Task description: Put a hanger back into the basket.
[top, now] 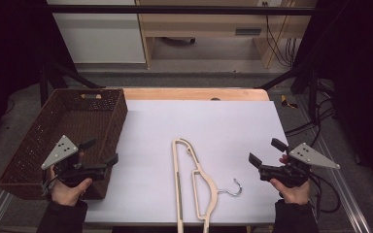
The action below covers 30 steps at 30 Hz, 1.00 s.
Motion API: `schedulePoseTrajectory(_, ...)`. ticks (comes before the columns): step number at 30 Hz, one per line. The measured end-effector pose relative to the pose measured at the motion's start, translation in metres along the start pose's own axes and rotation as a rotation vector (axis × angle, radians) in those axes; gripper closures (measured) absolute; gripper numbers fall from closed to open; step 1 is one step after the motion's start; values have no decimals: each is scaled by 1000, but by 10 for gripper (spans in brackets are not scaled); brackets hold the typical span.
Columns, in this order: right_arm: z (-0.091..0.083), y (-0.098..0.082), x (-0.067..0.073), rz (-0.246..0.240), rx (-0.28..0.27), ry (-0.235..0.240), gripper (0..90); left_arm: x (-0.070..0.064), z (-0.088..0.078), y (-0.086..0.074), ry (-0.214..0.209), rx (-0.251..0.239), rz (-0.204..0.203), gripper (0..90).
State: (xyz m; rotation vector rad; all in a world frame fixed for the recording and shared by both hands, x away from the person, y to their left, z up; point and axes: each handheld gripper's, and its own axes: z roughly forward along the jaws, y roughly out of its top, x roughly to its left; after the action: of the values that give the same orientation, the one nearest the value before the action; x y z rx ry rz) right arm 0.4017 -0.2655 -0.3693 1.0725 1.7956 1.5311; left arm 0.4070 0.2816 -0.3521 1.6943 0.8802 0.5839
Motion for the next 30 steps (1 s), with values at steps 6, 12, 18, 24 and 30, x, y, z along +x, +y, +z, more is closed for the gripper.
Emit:
schedulePoseTrajectory(6,4,-1,3,-17,39,37,63,-1,-1,0,6,4,9,46)
schedulePoseTrajectory(12,7,-1,8,-38,69,81,80,0,-2,-1,15,5,8,46)
schedulePoseTrajectory(18,13,-6,16,-57,110,130,129,-2,1,-2,20,21,23,45)
schedulePoseTrajectory(24,24,-16,25,-105,188,178,169,-4,2,-3,20,24,28,45)
schedulePoseTrajectory(30,30,-28,32,-116,237,196,210,-5,3,-4,24,29,31,45)
